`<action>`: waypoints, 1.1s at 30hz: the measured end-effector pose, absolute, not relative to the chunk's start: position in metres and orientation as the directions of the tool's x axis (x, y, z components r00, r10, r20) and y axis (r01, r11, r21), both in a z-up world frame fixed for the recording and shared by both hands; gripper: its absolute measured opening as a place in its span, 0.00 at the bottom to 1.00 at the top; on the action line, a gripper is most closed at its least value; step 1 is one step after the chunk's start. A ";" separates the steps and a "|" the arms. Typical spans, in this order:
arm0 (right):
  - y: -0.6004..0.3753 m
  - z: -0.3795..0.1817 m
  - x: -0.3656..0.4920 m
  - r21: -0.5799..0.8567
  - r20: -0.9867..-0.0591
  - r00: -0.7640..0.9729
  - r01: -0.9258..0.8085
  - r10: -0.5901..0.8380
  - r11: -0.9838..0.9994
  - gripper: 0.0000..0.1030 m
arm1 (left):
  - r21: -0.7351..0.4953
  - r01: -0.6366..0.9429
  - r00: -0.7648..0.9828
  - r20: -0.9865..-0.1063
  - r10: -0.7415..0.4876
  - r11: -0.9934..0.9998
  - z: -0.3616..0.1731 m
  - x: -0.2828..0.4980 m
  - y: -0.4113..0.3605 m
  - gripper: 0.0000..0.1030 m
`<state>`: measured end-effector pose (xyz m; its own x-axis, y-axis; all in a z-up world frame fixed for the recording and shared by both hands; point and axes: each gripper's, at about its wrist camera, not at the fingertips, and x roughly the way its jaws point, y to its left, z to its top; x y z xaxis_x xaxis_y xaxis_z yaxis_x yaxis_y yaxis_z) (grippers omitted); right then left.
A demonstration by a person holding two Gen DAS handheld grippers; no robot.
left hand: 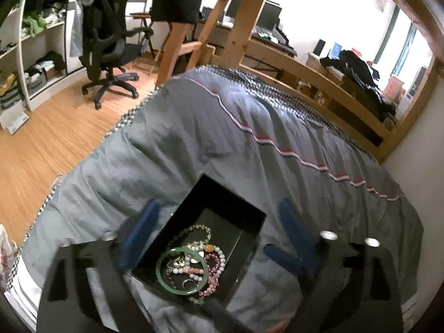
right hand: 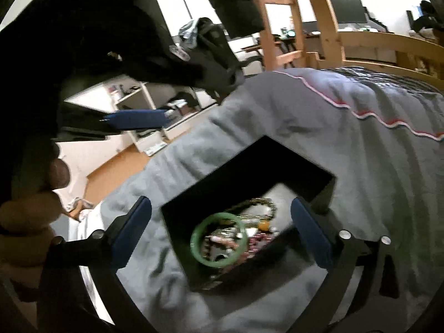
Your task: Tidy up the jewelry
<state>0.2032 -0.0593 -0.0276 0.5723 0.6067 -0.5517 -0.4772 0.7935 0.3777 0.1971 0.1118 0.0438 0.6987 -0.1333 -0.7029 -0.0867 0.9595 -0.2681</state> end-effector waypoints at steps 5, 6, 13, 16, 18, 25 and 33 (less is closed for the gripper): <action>-0.072 -0.022 0.208 0.367 -0.567 0.598 -0.432 0.566 0.824 0.96 | -0.286 -0.090 0.721 -0.679 -0.136 0.954 0.059 0.191 0.112 0.94; -0.074 -0.019 0.208 0.362 -0.571 0.603 -0.424 0.557 0.830 0.96 | -0.285 -0.085 0.724 -0.675 -0.138 0.955 0.063 0.189 0.110 0.94; -0.089 0.002 0.208 0.385 -0.592 0.613 -0.355 0.523 0.852 0.96 | -0.225 -0.063 0.727 -0.678 -0.109 0.972 0.098 0.173 0.079 0.94; -0.093 0.011 0.207 0.382 -0.620 0.608 -0.320 0.497 0.867 0.96 | -0.155 -0.068 0.731 -0.681 -0.057 0.986 0.115 0.159 0.066 0.94; -0.097 0.018 0.204 0.381 -0.634 0.599 -0.307 0.488 0.872 0.96 | -0.130 -0.070 0.728 -0.685 -0.039 0.989 0.123 0.150 0.064 0.94; -0.106 0.047 0.180 0.366 -0.640 0.609 -0.293 0.468 0.883 0.96 | -0.036 -0.087 0.727 -0.686 0.039 0.996 0.155 0.110 0.080 0.94; -0.116 0.063 0.128 0.314 -0.657 0.627 -0.279 0.420 0.908 0.96 | 0.147 -0.069 0.682 -0.715 0.154 0.987 0.139 0.068 0.095 0.94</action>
<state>0.1279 -0.1161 0.0630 0.6267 0.4197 -0.6566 -0.2791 0.9076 0.3137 0.0685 0.0951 0.1390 0.6822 0.1542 -0.7148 -0.0690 0.9867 0.1470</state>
